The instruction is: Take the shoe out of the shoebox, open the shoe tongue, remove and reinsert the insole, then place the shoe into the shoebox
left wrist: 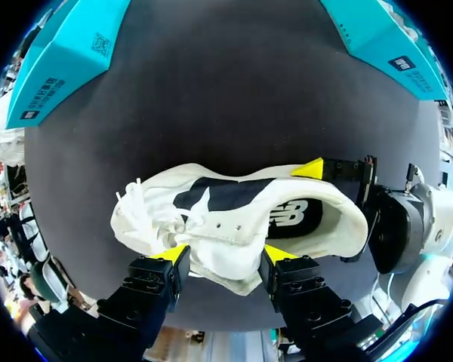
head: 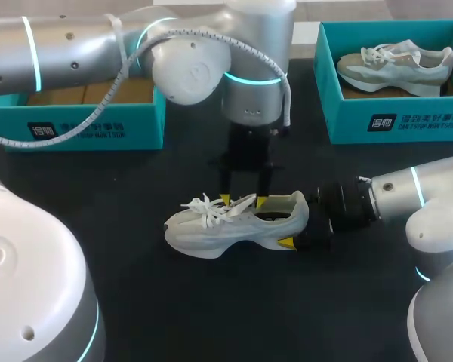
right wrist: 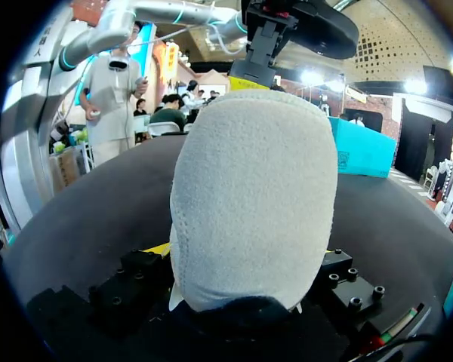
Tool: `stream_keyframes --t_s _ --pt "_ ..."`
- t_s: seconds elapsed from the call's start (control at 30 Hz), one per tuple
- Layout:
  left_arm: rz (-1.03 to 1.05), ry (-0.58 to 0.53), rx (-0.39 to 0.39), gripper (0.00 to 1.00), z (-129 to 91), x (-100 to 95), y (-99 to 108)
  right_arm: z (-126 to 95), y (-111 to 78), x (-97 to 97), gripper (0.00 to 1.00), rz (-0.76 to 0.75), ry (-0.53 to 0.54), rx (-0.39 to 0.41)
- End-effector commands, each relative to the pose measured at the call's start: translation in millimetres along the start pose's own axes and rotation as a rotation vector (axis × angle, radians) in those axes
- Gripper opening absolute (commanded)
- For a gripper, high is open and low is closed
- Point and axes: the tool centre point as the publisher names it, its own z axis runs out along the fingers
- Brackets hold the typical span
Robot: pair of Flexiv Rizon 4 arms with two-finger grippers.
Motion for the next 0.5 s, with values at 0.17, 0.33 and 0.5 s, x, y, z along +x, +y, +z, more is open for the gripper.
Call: stream_keyframes --t_s 0.17,0.33,0.5 --pt "0.0 -0.023 -0.004 0.46 3.3 11.8 -0.8 10.3 -5.2 1.8 0.0 0.001 0.001 0.004" --pt "0.003 -0.027 -0.003 0.31 5.9 16.7 -0.9 10.3 -5.2 1.8 0.0 0.001 0.001 0.004" --pt "0.006 -0.025 -0.005 0.11 6.1 17.9 -0.6 10.3 -5.2 1.8 0.0 0.001 0.001 0.004"
